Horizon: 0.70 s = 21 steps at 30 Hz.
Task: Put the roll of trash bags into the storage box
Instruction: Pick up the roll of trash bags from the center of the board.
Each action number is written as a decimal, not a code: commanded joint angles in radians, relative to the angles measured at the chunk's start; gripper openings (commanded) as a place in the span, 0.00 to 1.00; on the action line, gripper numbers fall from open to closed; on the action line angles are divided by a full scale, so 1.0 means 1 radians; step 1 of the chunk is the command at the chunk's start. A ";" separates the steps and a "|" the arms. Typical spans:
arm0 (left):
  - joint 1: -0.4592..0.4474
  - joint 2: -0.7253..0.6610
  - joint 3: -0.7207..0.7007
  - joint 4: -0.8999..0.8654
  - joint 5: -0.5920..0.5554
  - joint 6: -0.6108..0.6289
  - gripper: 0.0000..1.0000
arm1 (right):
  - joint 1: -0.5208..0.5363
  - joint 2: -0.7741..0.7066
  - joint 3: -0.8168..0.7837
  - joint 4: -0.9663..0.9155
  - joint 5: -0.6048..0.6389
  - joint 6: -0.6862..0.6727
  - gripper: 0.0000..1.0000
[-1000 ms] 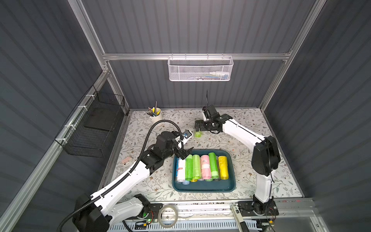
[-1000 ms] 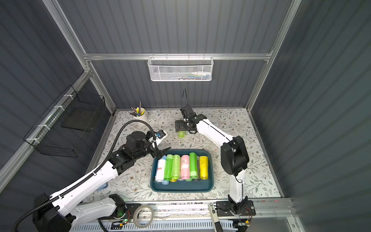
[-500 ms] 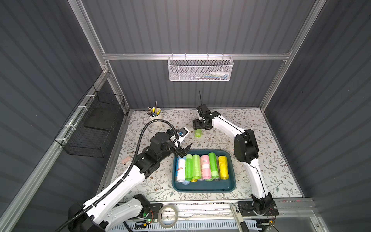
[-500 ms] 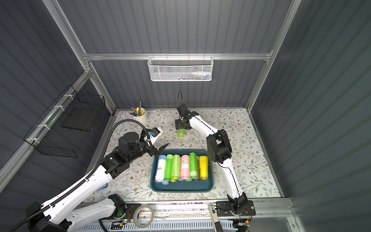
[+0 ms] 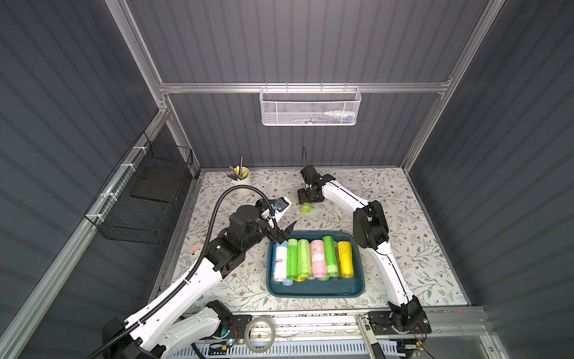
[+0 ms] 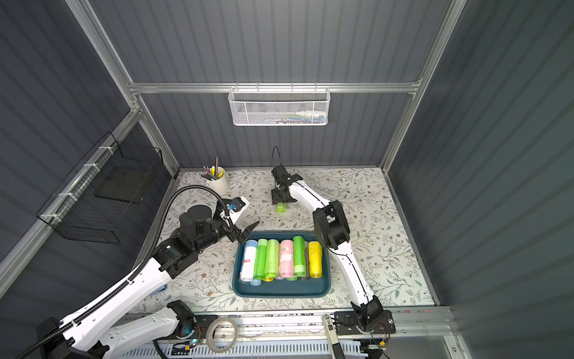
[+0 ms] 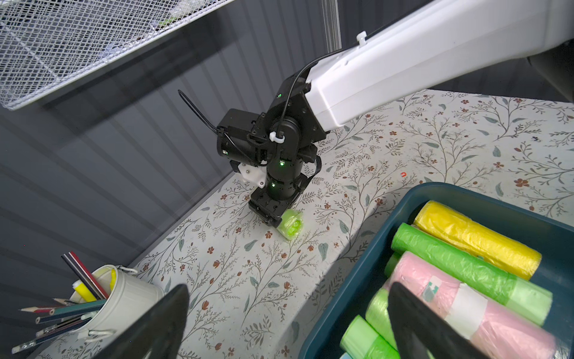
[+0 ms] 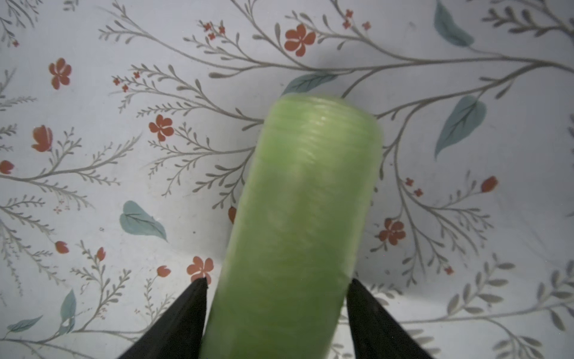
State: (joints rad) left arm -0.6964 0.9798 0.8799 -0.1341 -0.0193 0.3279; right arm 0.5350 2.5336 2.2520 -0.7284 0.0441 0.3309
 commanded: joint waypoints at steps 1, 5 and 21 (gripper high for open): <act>0.008 -0.009 0.016 -0.002 -0.013 -0.003 1.00 | -0.012 0.014 0.024 -0.037 -0.006 0.001 0.67; 0.008 -0.003 0.017 -0.005 -0.016 0.001 1.00 | -0.029 0.004 0.016 -0.041 -0.026 0.004 0.55; 0.008 0.017 0.041 -0.039 0.012 -0.002 1.00 | -0.124 -0.375 -0.399 0.148 -0.033 -0.039 0.45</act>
State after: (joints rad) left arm -0.6937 0.9913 0.8860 -0.1452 -0.0257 0.3283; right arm 0.4526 2.2368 1.9030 -0.6357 0.0132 0.3107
